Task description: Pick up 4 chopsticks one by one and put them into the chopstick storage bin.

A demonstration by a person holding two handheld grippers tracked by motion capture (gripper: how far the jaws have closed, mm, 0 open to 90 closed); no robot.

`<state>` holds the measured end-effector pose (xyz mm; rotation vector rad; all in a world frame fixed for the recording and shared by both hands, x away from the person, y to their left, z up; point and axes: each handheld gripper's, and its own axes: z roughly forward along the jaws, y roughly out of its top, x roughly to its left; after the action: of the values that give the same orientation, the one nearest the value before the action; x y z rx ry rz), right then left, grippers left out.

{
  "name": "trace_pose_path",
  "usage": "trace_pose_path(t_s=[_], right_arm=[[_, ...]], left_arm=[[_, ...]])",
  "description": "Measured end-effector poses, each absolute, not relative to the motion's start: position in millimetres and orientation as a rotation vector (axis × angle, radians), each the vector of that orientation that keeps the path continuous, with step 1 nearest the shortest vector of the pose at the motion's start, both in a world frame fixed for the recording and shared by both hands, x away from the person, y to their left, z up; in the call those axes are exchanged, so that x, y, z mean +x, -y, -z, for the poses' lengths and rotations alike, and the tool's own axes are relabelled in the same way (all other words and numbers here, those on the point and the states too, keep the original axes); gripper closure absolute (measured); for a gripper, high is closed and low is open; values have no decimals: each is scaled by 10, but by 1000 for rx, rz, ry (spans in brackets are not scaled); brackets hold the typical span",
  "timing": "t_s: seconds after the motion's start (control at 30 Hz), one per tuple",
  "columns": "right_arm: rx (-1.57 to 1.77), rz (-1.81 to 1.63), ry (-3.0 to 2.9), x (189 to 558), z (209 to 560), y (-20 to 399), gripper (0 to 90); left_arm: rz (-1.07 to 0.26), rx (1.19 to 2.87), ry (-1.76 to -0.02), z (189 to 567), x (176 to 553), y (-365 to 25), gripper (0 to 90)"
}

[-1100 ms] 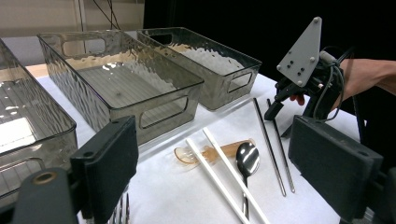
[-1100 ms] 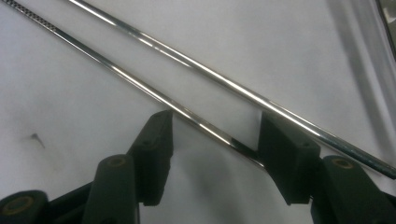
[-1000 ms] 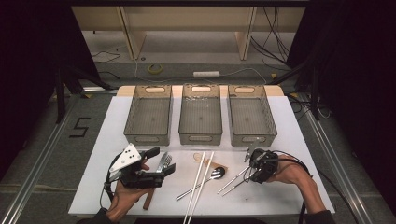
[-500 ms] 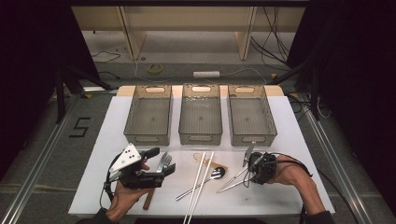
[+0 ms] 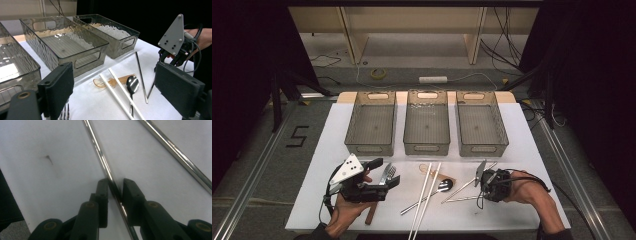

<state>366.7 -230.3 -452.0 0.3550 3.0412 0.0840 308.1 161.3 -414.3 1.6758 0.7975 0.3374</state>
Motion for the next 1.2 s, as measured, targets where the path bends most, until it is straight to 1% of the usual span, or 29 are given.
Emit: trace_pose_path(t_s=[0.53,0.83,1.07,1.2], right_arm=[[246,-44,-3073,3604,4521,2299,852],[232,-28,-3085,3590,4513,2315,863],[226,-85,-3060,3540,4324,2357,865],[204,-156,-3008,3503,4167,2294,866]], left_arm=[[-335,1677,-795,4143,3080,-1610,154],[-329,1687,-792,4144,3083,-1601,154],[-308,1708,-782,4150,3092,-1564,154],[-283,1765,-760,4162,3117,-1478,154]])
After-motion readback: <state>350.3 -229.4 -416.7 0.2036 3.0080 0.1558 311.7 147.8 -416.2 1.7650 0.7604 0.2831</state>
